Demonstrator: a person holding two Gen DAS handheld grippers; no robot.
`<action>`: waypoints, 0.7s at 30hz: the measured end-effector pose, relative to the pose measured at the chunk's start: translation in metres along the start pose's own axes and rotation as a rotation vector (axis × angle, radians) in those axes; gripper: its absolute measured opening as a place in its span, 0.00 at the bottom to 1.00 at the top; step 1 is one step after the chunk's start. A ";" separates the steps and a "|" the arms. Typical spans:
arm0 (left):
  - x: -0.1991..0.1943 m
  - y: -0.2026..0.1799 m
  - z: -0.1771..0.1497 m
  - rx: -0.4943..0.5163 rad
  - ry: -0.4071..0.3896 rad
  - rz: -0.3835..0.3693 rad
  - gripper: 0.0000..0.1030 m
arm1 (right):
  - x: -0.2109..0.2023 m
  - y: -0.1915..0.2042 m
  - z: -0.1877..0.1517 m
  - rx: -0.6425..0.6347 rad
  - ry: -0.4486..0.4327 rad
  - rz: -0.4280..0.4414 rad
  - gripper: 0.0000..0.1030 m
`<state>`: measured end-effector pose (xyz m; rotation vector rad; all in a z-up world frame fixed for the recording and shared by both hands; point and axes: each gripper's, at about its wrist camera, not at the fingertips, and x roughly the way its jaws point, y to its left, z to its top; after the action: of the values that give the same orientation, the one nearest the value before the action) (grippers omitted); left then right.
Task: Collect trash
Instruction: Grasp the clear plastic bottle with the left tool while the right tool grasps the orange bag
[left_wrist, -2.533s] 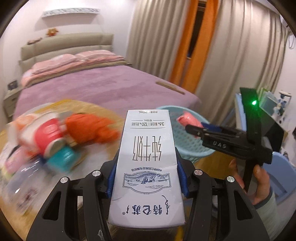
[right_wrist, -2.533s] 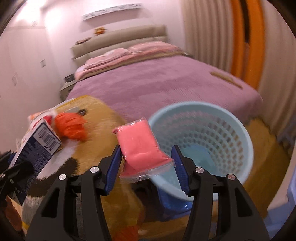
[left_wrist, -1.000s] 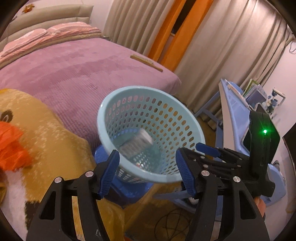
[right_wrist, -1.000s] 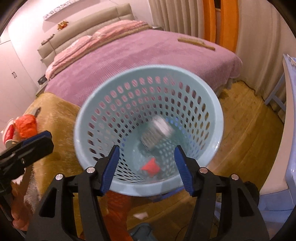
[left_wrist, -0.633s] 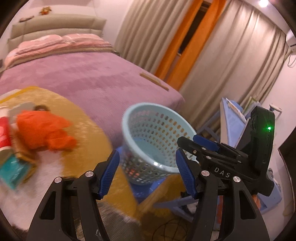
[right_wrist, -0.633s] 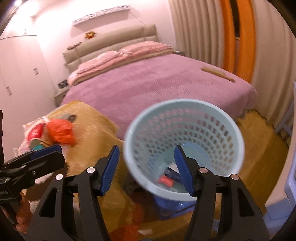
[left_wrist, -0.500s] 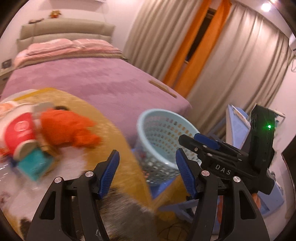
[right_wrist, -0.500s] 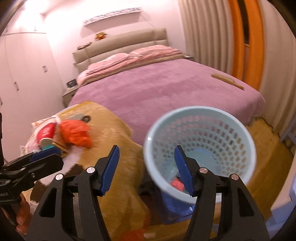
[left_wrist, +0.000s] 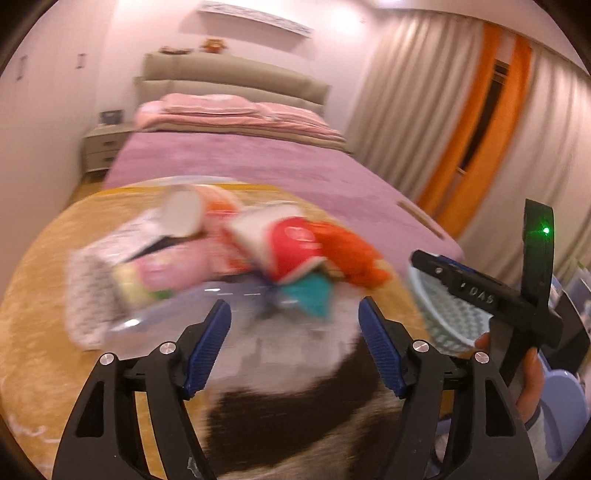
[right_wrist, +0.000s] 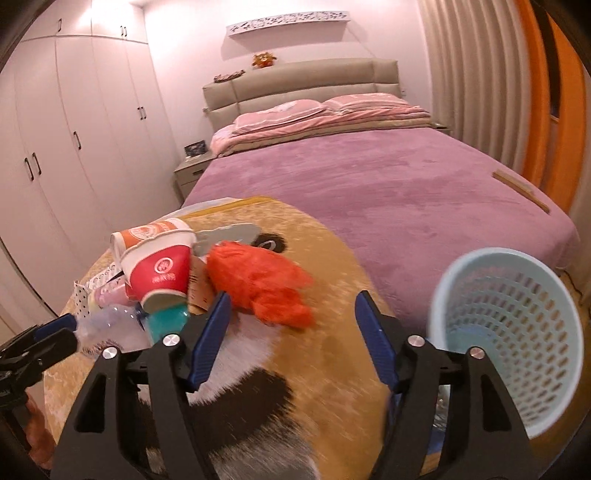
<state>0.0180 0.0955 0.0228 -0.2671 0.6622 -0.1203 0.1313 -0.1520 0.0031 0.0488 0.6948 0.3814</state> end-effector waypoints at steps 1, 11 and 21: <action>-0.005 0.013 0.000 -0.017 -0.008 0.031 0.70 | 0.006 0.004 0.002 -0.004 0.006 0.001 0.66; -0.004 0.083 0.003 -0.084 0.054 0.172 0.71 | 0.061 0.018 0.020 -0.024 0.055 -0.015 0.80; 0.020 0.084 0.001 -0.020 0.133 0.148 0.79 | 0.102 0.018 0.015 -0.033 0.172 0.023 0.80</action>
<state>0.0365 0.1723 -0.0123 -0.2298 0.8135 0.0107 0.2063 -0.0974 -0.0445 -0.0070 0.8578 0.4225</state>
